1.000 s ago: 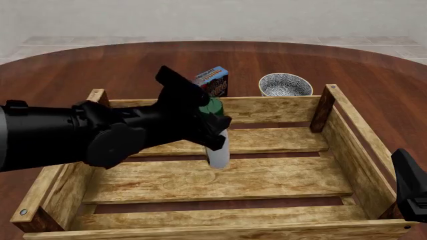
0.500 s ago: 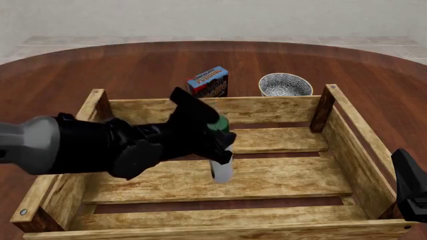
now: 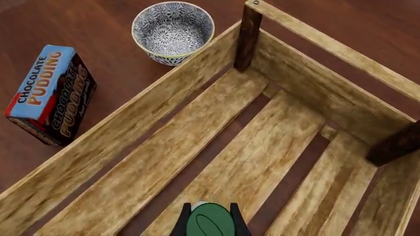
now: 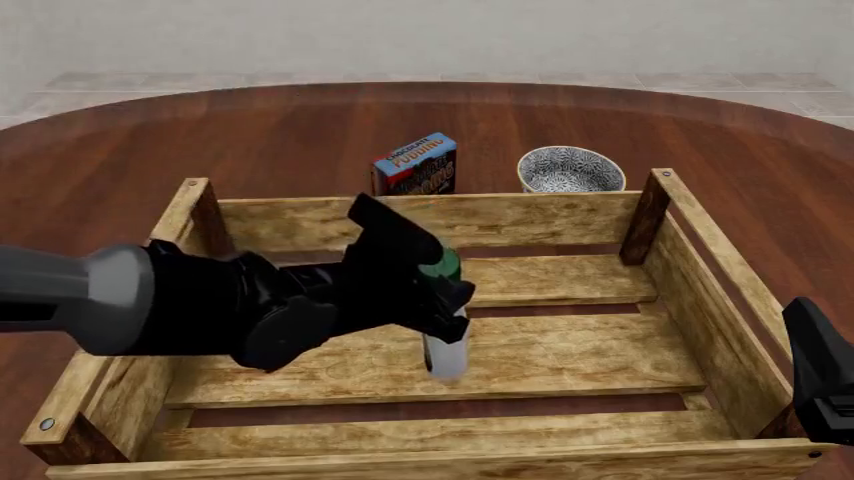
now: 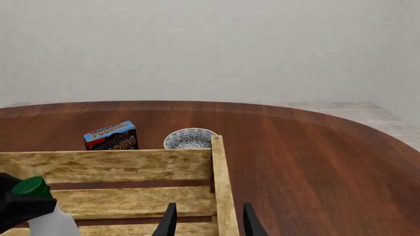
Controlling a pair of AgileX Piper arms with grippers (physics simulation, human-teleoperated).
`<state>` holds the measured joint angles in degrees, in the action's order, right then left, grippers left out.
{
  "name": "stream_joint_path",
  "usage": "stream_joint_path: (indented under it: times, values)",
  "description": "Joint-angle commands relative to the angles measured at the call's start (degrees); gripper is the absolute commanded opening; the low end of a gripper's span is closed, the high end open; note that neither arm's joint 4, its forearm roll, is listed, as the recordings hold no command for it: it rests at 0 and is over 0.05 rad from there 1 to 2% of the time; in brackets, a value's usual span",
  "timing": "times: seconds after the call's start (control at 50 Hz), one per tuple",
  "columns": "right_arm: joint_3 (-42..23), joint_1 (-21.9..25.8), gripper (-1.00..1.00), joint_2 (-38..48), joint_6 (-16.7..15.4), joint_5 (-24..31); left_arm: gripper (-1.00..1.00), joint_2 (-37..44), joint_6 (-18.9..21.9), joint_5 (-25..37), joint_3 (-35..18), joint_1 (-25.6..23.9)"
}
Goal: Pick up the salad dressing and put it in the tray.
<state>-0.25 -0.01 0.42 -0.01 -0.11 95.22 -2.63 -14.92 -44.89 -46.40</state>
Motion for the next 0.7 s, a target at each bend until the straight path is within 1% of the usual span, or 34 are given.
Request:
stream_joint_path:
  times: [0.02, 0.32, 0.56, 0.58, 0.7]
  values:
    - [0.0, 0.0, 1.0, 0.0, 0.0, 0.0, -1.0, 2.0, 0.2, -1.2, 0.1, 0.2]
    - [0.0, 0.0, 1.0, 0.0, 0.0, 0.0, -1.0, 5.2, -0.6, -2.4, 0.0, -0.4]
    - [0.0, 0.0, 1.0, 0.0, 0.0, 0.0, -1.0, 4.7, -0.4, -2.3, 0.1, -0.2]
    - [0.0, 0.0, 1.0, 0.0, 0.0, 0.0, 1.0, 4.8, -0.2, -2.3, 0.1, -0.1]
    - [0.0, 0.0, 1.0, 0.0, 0.0, 0.0, 1.0, 4.1, 0.3, -2.0, 0.1, 0.1]
